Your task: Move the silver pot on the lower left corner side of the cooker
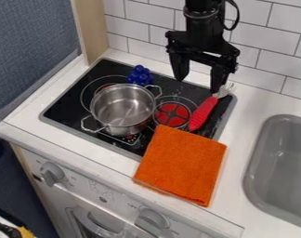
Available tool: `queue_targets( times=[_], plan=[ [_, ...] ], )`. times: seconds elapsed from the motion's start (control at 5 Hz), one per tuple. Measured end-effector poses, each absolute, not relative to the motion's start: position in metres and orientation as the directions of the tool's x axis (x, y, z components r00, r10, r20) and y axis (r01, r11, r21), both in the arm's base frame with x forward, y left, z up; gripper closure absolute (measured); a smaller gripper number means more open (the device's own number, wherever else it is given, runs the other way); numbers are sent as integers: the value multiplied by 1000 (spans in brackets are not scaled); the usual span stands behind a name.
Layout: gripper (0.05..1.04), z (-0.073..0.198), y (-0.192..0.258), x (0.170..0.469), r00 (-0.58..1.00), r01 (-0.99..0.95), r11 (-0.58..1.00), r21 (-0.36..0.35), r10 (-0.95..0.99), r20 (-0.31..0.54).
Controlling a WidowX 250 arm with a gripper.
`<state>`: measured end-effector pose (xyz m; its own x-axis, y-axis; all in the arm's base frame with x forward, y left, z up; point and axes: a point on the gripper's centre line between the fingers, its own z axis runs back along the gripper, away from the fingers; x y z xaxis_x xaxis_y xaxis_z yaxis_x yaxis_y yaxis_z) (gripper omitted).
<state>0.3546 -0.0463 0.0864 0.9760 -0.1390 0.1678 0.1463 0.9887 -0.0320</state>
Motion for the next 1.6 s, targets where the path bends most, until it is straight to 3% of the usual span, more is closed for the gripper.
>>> queue_targets(
  times=[0.4, 0.6, 0.8, 1.2, 1.4, 1.6],
  plan=[
    [83, 67, -40, 339, 987, 138, 990, -34, -135, 88],
    [83, 74, -6, 322, 994, 28, 997, -73, -19, 111],
    [84, 68, 5, 315, 996, 14, 998, -59, -9, 89],
    [84, 26, 17, 317, 999, -40, 998, -43, 40, -7],
    [133, 13, 11, 321, 999, -43, 999, -22, 43, -32],
    [416, 12, 10, 325, 999, -49, 998, -32, 49, -4]
  ],
)
